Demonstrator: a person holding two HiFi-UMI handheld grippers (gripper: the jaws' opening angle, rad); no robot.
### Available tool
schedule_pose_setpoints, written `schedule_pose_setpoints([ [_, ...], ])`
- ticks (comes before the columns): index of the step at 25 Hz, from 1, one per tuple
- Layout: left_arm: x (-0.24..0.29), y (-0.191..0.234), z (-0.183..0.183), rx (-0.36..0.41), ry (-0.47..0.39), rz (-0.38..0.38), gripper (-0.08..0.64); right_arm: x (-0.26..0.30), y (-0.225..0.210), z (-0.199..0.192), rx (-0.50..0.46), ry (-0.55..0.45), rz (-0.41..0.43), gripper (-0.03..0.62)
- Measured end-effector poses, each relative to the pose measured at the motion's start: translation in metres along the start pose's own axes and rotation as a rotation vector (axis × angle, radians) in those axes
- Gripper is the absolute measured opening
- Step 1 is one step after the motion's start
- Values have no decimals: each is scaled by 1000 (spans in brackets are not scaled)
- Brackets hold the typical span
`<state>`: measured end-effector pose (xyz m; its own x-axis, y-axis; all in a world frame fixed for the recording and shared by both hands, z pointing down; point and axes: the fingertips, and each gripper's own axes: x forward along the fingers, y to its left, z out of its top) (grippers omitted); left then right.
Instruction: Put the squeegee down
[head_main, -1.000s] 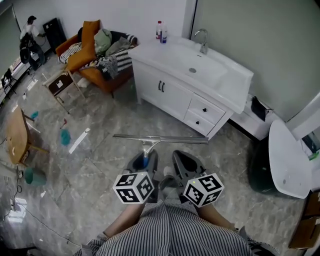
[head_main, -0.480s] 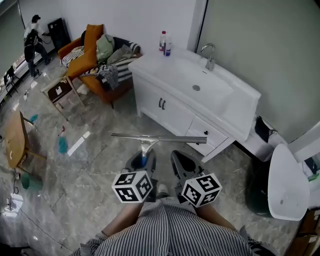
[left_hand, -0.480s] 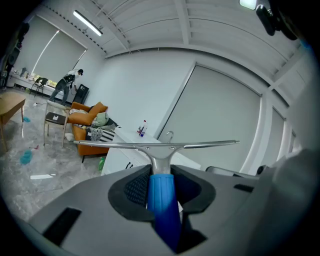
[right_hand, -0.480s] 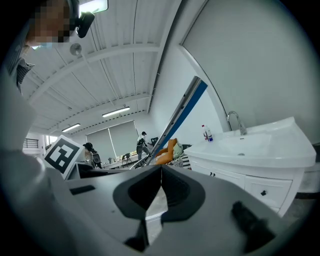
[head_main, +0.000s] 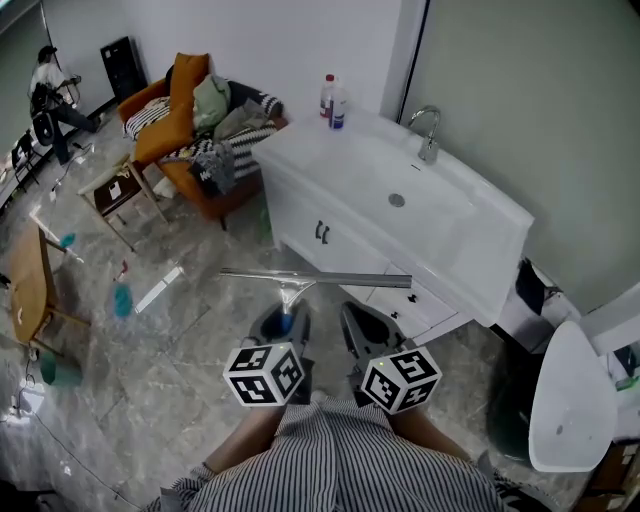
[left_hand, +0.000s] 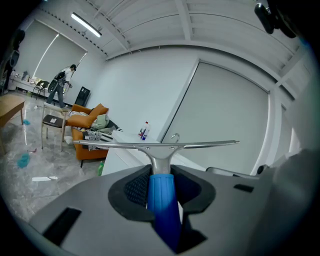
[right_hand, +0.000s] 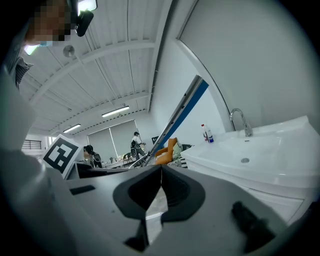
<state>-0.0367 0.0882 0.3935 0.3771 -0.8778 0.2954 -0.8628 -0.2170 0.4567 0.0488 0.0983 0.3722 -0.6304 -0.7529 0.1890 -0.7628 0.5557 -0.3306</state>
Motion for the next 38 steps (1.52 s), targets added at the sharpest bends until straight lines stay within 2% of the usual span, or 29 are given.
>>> schedule_pose_setpoints([
  [9,29,12,-3,-32,22,48,115,18,-26,-6,32,37,14,16],
  [21,82,18,10,-15,62,24,115,52,-63,8,57,26,-27,17],
  [32,151,43,44,6,94,-19,115,121,-97,30,65,24,-63,17],
  [38,196,69,79,4,107,-41,115,173,-115,50,56,21,-90,16],
])
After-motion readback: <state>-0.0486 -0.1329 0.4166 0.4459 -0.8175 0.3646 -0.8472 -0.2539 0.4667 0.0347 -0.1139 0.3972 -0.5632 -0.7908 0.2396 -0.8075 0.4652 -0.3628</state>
